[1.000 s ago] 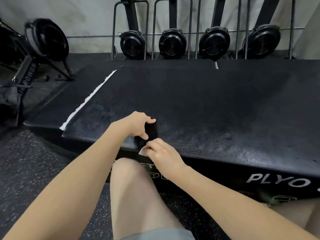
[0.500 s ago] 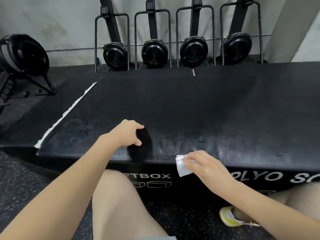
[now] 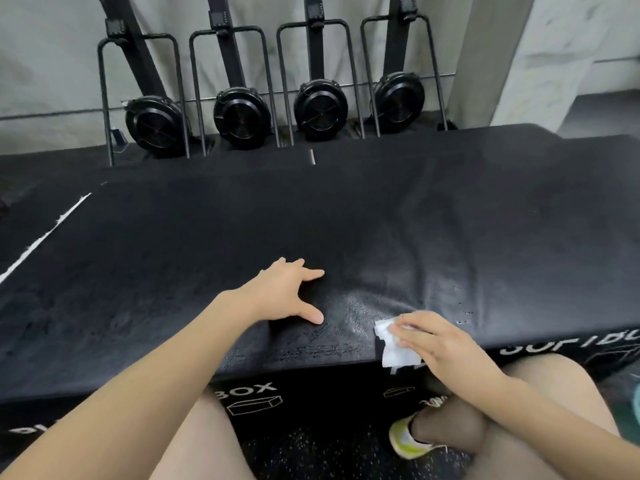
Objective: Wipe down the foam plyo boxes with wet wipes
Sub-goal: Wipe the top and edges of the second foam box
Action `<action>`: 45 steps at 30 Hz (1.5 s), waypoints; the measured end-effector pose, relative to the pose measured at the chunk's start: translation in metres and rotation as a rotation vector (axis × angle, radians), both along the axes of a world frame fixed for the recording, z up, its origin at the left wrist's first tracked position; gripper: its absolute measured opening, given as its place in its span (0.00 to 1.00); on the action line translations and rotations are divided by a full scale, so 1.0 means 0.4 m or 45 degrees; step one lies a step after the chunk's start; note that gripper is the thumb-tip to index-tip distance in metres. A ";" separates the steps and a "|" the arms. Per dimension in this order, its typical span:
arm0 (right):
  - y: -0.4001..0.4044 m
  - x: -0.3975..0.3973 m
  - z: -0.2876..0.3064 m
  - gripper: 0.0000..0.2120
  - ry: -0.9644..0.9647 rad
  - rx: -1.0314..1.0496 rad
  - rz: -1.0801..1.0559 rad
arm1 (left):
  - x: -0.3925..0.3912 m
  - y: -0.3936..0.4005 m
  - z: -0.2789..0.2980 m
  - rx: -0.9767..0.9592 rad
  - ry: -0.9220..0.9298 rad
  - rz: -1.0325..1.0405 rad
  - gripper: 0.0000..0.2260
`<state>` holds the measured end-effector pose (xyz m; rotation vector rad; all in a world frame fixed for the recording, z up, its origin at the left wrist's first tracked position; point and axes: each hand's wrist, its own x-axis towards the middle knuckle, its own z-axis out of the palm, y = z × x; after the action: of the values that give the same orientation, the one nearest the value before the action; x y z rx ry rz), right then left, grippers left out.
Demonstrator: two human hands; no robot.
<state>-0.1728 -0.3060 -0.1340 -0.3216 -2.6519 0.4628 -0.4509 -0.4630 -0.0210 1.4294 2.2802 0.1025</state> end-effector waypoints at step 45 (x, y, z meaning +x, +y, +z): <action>0.689 -0.365 0.166 0.21 -0.521 -0.028 -0.371 | 0.072 0.335 -0.146 0.598 0.461 -0.650 0.10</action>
<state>-0.3190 -0.0304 -0.0678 -0.8787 -2.9183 0.3609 -0.4220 -0.3292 -0.0793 2.4042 2.1579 0.2482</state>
